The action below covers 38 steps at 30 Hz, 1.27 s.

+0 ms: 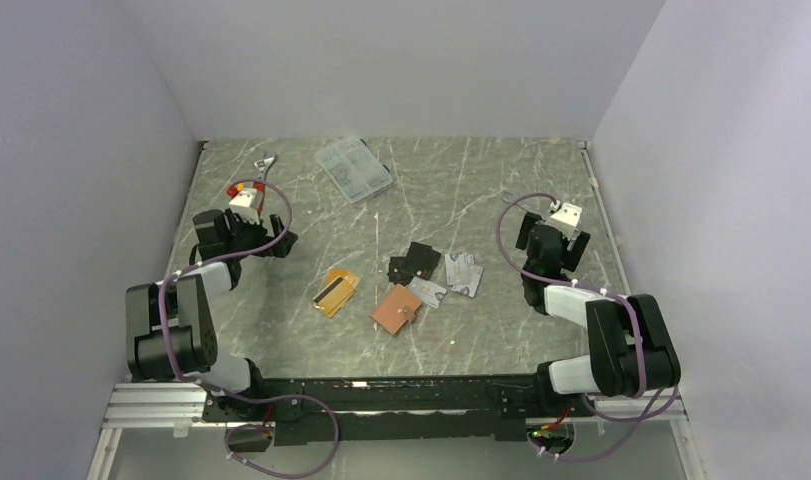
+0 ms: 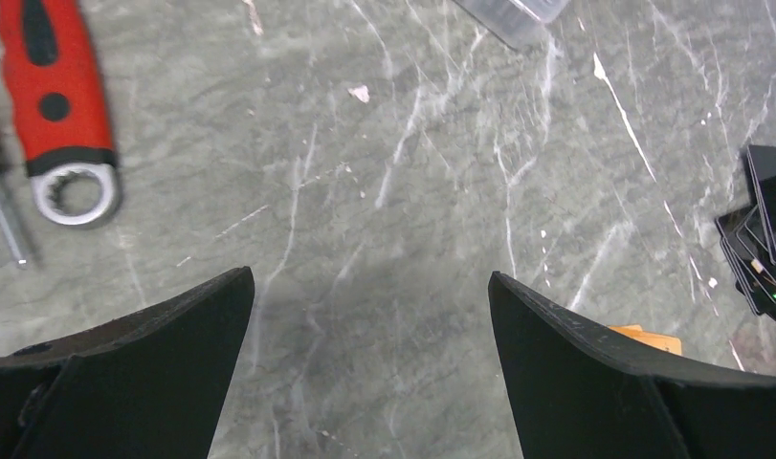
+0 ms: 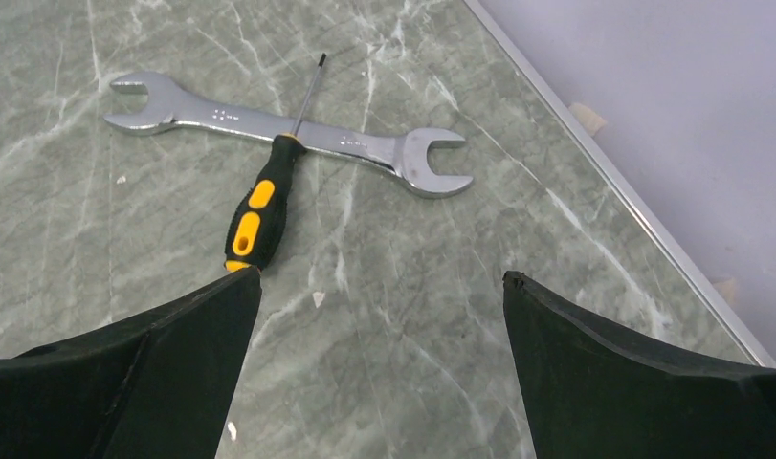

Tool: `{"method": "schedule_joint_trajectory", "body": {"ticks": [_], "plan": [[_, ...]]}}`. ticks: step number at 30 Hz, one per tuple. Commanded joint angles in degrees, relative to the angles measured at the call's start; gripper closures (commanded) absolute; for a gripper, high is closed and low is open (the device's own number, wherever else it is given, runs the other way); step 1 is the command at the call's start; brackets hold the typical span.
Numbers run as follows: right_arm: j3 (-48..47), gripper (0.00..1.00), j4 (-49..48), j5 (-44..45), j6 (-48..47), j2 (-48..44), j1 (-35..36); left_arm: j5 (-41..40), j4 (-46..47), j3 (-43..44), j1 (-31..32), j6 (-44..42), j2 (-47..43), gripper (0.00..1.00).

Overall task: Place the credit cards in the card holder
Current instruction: Reset both arms

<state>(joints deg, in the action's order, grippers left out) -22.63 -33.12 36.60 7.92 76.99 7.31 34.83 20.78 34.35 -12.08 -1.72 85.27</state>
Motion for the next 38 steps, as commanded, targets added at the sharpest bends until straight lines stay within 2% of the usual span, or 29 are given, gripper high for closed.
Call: {"method": "schedule_joint_trajectory", "body": {"ticks": [1,4,6,8,11,12,14,15,16,17,18,19,20,21,23,24,25,26,27,29,31,34,38], "plan": [[-0.06,0.0,-12.15,1.81,-0.95,2.33,-0.29,0.26,9.83,-4.13,-1.28,0.15,-4.64,0.01],[1.11,0.0,-14.89,2.09,-0.91,3.94,-0.26,-6.04,16.49,-9.62,-1.52,-2.78,-9.27,0.01],[2.18,0.0,-17.54,2.64,-0.46,4.96,-0.28,-5.9,21.44,-12.79,-2.06,-2.41,-11.29,0.01],[3.37,0.0,-21.59,2.48,-1.92,6.42,-0.27,-7.69,27.85,-15.53,-2.07,-0.73,-10.77,0.01],[2.95,0.0,-21.26,-1.42,-3.59,6.85,-0.28,-8.94,32.95,-17.14,-1.48,-0.3,-9.44,0.01],[3.25,0.0,-21.31,-1.56,-3.21,6.75,-0.29,-11.47,30.69,-16.94,-0.23,-1.31,-10.17,0.01],[4.68,0.0,-23.06,-2.48,-3.56,6.14,-0.24,-18.2,33.32,-18.62,4.68,-5.15,-10.04,0.01],[5.15,0.0,-23.99,-3.25,-3.73,6.01,-0.27,-22.07,41.75,-21.41,7.74,-6.94,-8.6,0.01],[5.22,0.0,-23.97,-4.12,-3.56,5.98,-0.43,-24.06,45.81,-23.96,8.61,-6.56,-7.4,0.01],[5.23,0.0,-23.98,-5.26,-3.59,6.08,-0.76,-25.23,38.74,-22.85,8.72,-6.25,-8.9,0.01],[5.32,0.0,-24.0,-6.84,-3.35,6.1,-1.26,-25.81,35.8,-20.12,7.95,-5.0,-8.94,0.01],[5.74,0.0,-24.44,-9.57,-3.28,6.07,-2.08,-25.2,40.81,-21.26,7.16,-3.96,-7.14,0.01],[8.11,0.0,-29.97,-12.74,-2.95,6.92,-3.27,-25.06,39.04,-21.3,7.08,-4.19,-7.97,0.01],[10.67,0.0,-38.59,-12.15,-4.48,9.48,-3.97,-25.05,36.16,-20.91,7.07,-4.42,-9.32,0.01],[8.29,0.0,-28.93,-12.79,-1.9,7.3,-4.51,-25.16,41.26,-21.91,7.11,-3.76,-7.82,0.01],[8.59,0.0,-33.16,-12.78,-3.49,9.02,-4.65,-25.19,38.07,-21.21,7.12,-4.2,-8.86,0.01],[8.29,0.0,-30.54,-13.06,-2.67,8.19,-4.75,-25.23,37.1,-21.05,7.07,-4.29,-9.23,0.01],[8.25,0.0,-28.92,-13.39,-2.05,7.32,-4.91,-25.21,39.69,-21.51,7.11,-3.9,-8.41,0.0],[8.85,0.0,-32.61,-13.21,-3.31,8.38,-4.92,-25.3,40.64,-21.65,7.08,-3.84,-8.2,0.01],[8.57,0.0,-29.51,-13.18,-2.08,7.11,-4.89,-25.34,37.16,-21.16,7.07,-4.22,-9.19,0.01],[9.23,0.0,-33.14,-12.86,-3.32,8.11,-4.82,-25.24,39.72,-21.41,7.07,-3.8,-8.08,0.01],[8.98,0.0,-31.37,-12.87,-2.76,7.56,-4.83,-25.31,37.06,-20.56,7.11,-4.24,-8.52,0.01],[8.9,0.0,-30.98,-12.91,-2.74,7.45,-4.92,-25.52,39.52,-21.47,7.08,-3.96,-8.28,0.01]]}}
